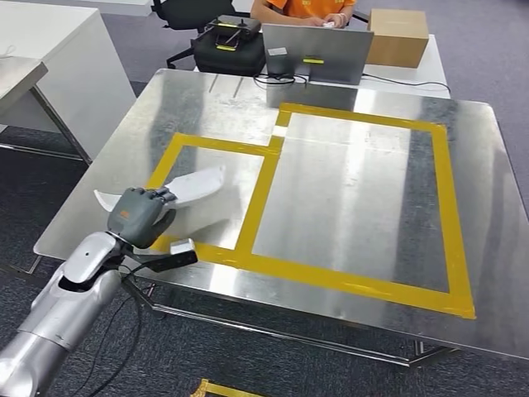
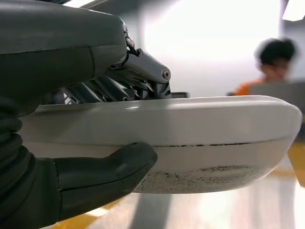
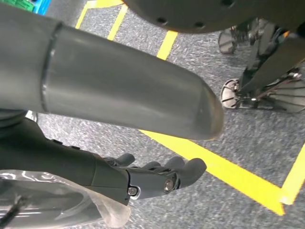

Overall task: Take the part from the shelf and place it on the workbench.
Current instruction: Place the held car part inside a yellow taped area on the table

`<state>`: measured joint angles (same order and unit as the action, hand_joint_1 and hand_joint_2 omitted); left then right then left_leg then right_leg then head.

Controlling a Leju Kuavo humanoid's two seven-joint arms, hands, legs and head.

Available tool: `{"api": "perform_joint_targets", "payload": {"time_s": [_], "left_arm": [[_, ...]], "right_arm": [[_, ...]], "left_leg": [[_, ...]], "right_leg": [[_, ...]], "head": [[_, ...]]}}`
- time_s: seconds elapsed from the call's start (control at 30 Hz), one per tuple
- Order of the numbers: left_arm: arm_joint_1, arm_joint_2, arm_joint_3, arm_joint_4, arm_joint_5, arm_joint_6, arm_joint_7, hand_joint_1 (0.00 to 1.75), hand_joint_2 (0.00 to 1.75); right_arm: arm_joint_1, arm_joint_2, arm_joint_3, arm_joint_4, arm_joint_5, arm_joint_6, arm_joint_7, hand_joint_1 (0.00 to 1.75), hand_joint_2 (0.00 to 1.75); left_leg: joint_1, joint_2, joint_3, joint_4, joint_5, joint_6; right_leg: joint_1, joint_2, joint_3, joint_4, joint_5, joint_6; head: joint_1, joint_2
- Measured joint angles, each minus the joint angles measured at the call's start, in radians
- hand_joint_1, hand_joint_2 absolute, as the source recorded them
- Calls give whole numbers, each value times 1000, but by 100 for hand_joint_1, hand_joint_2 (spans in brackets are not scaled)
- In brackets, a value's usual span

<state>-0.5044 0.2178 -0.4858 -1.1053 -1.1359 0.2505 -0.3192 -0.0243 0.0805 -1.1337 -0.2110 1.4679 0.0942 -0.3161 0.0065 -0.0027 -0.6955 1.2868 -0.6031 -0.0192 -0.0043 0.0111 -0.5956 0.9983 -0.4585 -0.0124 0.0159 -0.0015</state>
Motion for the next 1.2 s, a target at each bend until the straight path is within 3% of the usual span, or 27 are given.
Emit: {"api": "perform_joint_targets", "payload": {"time_s": [0.03, 0.07, 0.13, 0.17, 0.23, 0.33, 0.4, 0.47, 0.5, 0.53, 0.57, 0.67, 0.73, 0.8, 0.87, 0.93, 1.0, 1.03, 1.07, 1.1, 1.17, 1.2], "left_arm": [[-7, 7, -21, 34, -10, 7, -3, 175, 175], [-16, 16, -39, 63, 12, 10, -5, 175, 175], [-38, 29, -65, 103, 82, 11, -4, 175, 175], [-50, 33, -76, 116, 100, 13, -4, 175, 175], [-64, 40, -93, 137, 112, 15, -4, 175, 175], [-71, 47, -110, 158, 116, 17, -4, 175, 175], [-76, 48, -118, 166, 113, 16, -2, 175, 175], [-80, 49, -129, 172, 98, 9, 7, 175, 175], [-81, 49, -137, 175, 86, 5, 14, 175, 175], [-82, 50, -147, 179, 74, 3, 20, 175, 175], [-84, 50, -156, 183, 63, 4, 25, 175, 175], [-95, 47, -177, 190, 46, 15, 31, 175, 175], [-104, 46, -188, 193, 43, 21, 31, 175, 175], [-108, 45, -197, 195, 45, 23, 31, 175, 175], [-109, 44, -206, 196, 53, 28, 31, 87, 175], [-108, 44, -211, 196, 72, 42, 25, 0, 175], [-98, 44, -210, 195, 104, 76, 8, 0, 87], [-87, 43, -206, 192, 132, 98, -6, 0, 44], [-73, 41, -197, 184, 176, 120, -24, 0, 0], [-56, 36, -182, 172, 230, 138, -45, 0, 0], [-19, 16, -133, 129, 370, 154, -89, 0, 0], [-1, 2, -104, 99, 442, 156, -106, 0, 0]], "right_arm": [[2, -2, 0, 0, 0, 0, 0, 0, 0], [5, -3, 0, 0, 1, 1, 0, 0, 0], [8, -3, 0, 0, 1, 0, -1, 0, 0], [8, -4, 0, 0, 1, 0, -1, 0, 0], [7, -4, 0, 0, 1, 0, -1, 0, 0], [7, -7, 0, 0, 1, 0, -2, 0, 0], [6, -9, 0, 0, 1, 0, -2, 0, 0], [7, -10, 1, 1, 1, 0, -2, 0, 0], [8, -10, 1, 1, 2, 0, -2, 0, 0], [9, -10, 1, 1, 2, 0, -2, 0, 0], [9, -11, 1, 1, 3, 0, -2, 0, 0], [4, -13, 1, 1, 8, 0, -3, 0, 0], [1, -13, 1, 2, 11, 0, -4, 0, 0], [2, -13, 1, 2, 12, 0, -5, 0, 0], [2, -13, 1, 2, 13, 0, -5, 0, 0], [1, -14, 1, 2, 13, -2, -5, 0, 0], [2, -14, 1, 2, 13, -3, -5, 0, 0], [2, -14, 1, 2, 13, -3, -5, 0, 0], [3, -14, 1, 2, 14, -4, -5, 0, 0], [3, -14, 1, 2, 14, -4, -5, 0, 0], [3, -14, 1, 3, 12, -4, -5, 0, 0], [3, -14, 1, 3, 10, -5, -5, 0, 0]], "left_leg": [[2, 0, -7, 12, 6, -1], [2, 0, 5, -17, 32, 0], [2, 1, 64, -150, 102, 4], [1, 1, 91, -212, 123, 7], [-4, 0, 112, -268, 132, 15], [-4, -1, 114, -279, 138, 31], [-1, 0, 118, -285, 142, 43], [-3, 1, 118, -285, 142, 48], [-3, 2, 118, -285, 141, 48], [-4, 2, 118, -285, 141, 49], [-4, 1, 118, -285, 141, 48], [-5, -2, 120, -281, 136, 41], [-9, -3, 117, -277, 134, 32], [-9, -4, 116, -276, 133, 24], [-7, -3, 109, -256, 116, 15], [-5, -2, 69, -162, 62, 6], [-4, -1, 3, -21, 1, 3], [-4, -1, -17, 20, -7, 4], [-4, -1, -18, 21, 6, 6], [-5, -1, 0, -20, 37, 11], [-9, -1, 69, -166, 108, 23], [-12, -1, 97, -225, 128, 27]], "right_leg": [[0, 3, 0, 1, 0, 0], [1, 5, 0, 2, 0, 1], [2, 6, 1, 6, -3, 5], [3, 5, 0, 8, -4, 8], [5, 2, -4, 9, -4, 18], [2, 0, -14, 15, -12, 33], [1, -1, -49, 84, -53, 40], [0, -2, -113, 220, -113, 45], [-1, -3, -140, 275, -130, 46], [-1, -3, -152, 297, -129, 48], [-2, -3, -144, 277, -109, 48], [-4, -4, -43, 77, -22, 45], [-2, -3, -8, 14, -11, 38], [-1, -2, -6, 15, -10, 26], [-3, -2, -4, 12, -9, 14], [-4, -2, -2, 10, -8, 5], [-2, -2, -1, 10, -10, 1], [-1, -1, 0, 10, -10, 1], [1, -1, 2, 10, -11, 0], [1, 0, 4, 10, -11, 0], [3, 1, 9, 11, -14, 3], [4, 1, 9, 11, -15, 6]], "head": [[0, 0], [0, 0], [0, 0], [0, 0], [1, 0], [1, 0], [5, 0], [8, 0], [9, 0], [9, 0], [9, 0], [9, 0], [8, 0], [7, 0], [7, 0], [6, 0], [7, 0], [6, 0], [6, 0], [6, 0], [7, 0], [7, 0]]}}
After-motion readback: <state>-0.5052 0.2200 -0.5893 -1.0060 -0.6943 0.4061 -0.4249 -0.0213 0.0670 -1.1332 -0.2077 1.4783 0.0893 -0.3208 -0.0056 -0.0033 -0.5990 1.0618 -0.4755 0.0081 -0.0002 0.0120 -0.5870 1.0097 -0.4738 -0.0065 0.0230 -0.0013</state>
